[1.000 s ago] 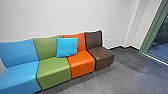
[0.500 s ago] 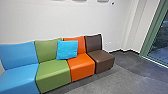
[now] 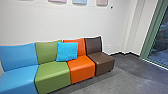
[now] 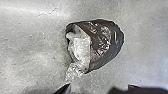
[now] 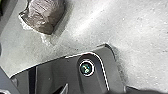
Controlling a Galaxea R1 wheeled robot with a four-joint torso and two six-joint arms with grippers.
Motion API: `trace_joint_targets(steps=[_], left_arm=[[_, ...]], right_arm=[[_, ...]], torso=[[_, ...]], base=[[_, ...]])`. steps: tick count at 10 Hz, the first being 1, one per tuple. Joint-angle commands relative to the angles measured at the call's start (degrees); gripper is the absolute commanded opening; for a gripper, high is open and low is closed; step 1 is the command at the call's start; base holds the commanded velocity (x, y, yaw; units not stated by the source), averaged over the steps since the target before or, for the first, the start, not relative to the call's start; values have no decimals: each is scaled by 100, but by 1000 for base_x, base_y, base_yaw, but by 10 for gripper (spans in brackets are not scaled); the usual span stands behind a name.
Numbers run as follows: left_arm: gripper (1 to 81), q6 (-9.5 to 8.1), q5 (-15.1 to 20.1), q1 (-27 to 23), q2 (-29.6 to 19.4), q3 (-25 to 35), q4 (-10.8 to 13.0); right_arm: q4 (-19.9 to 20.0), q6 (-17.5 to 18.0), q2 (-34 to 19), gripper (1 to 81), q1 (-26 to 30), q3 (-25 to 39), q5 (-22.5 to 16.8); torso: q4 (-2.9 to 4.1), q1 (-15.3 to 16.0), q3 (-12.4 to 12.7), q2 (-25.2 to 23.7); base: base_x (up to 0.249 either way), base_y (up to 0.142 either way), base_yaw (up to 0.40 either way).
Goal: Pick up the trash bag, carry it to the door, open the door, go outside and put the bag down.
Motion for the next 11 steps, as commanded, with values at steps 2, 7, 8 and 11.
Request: trace_joint_targets(steps=[2,7,8,11], left_arm=[[811,-11,535,-769,-51,40,-137],[811,-11,570,-856,2,101,-172],[811,-11,544,-970,11,75,-180],[811,-29,561,-1533,20,-13,-374]], right_arm=[[93,0,-431,811,245,328,-193],[84,8,-334,811,298,310,-193],[75,0,-300,811,298,301,-193],[75,0,-264,811,315,275,-202]], torso=[[0,470,-689,-730],[0,1117,-1663,-1760],[0,1272,-1671,-2009],[0,1584,-1716,-2505]], base=[[0,0,0],[0,0,0],[0,0,0],[0,0,0]])
